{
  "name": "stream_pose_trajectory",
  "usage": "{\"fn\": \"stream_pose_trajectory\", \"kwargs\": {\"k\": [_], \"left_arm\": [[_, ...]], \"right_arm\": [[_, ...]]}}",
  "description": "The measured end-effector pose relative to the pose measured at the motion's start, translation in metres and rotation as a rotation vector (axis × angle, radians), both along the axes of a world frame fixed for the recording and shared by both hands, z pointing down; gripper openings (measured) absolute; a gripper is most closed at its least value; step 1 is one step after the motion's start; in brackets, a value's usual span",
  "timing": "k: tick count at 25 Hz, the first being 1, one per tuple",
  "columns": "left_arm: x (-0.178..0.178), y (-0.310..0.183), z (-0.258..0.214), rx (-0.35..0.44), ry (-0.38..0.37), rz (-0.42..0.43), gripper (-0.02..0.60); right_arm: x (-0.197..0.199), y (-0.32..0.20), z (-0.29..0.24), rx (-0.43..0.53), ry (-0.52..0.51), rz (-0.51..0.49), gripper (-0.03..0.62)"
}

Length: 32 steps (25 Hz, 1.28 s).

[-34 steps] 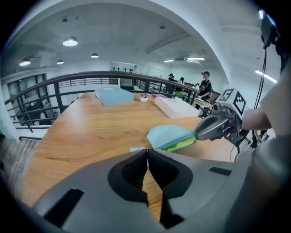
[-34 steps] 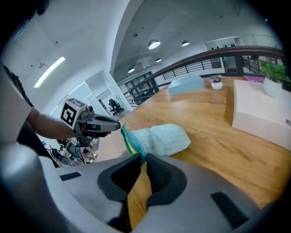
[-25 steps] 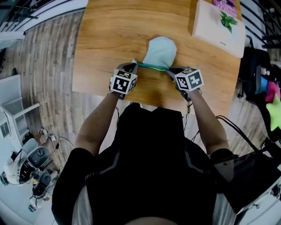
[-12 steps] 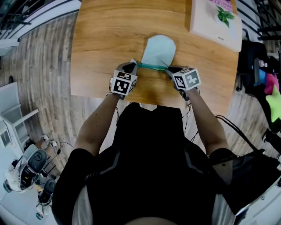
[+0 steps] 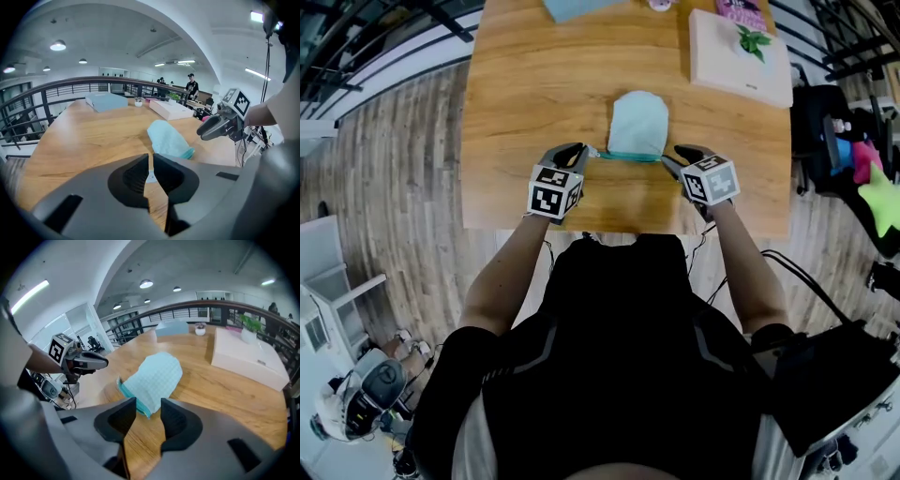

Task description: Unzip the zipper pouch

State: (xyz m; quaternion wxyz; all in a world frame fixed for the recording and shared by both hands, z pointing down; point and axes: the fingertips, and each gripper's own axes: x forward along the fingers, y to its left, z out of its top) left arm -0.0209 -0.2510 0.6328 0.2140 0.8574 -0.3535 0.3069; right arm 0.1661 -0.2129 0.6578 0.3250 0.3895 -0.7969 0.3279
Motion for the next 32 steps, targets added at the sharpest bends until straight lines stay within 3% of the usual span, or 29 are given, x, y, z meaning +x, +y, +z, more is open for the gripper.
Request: {"fn": "stream_pose_trajectory", "kwargs": {"k": [4, 11, 16, 21, 25, 32], "left_arm": [[-0.012, -0.004, -0.043, 0.082, 0.065, 0.009, 0.035], [-0.033, -0.05, -0.148, 0.282, 0.165, 0.018, 0.034], [-0.034, -0.051, -0.221, 0.405, 0.245, 0.075, 0.034], [-0.028, -0.041, -0.271, 0.453, 0.382, 0.09, 0.032], [-0.026, -0.029, -0.289, 0.422, 0.448, 0.07, 0.031], [-0.023, -0.016, -0.316, 0.473, 0.425, -0.03, 0.029]], "right_arm": [[0.001, -0.004, -0.055, 0.137, 0.0, 0.054, 0.173], [0.002, -0.019, -0.172, 0.382, -0.091, 0.18, 0.138], [-0.004, -0.008, -0.252, 0.579, -0.118, 0.24, 0.12], [0.002, -0.001, -0.301, 0.67, -0.072, 0.319, 0.083], [0.003, -0.002, -0.327, 0.717, -0.077, 0.325, 0.013], [0.011, -0.002, -0.354, 0.756, -0.08, 0.268, 0.009]]}}
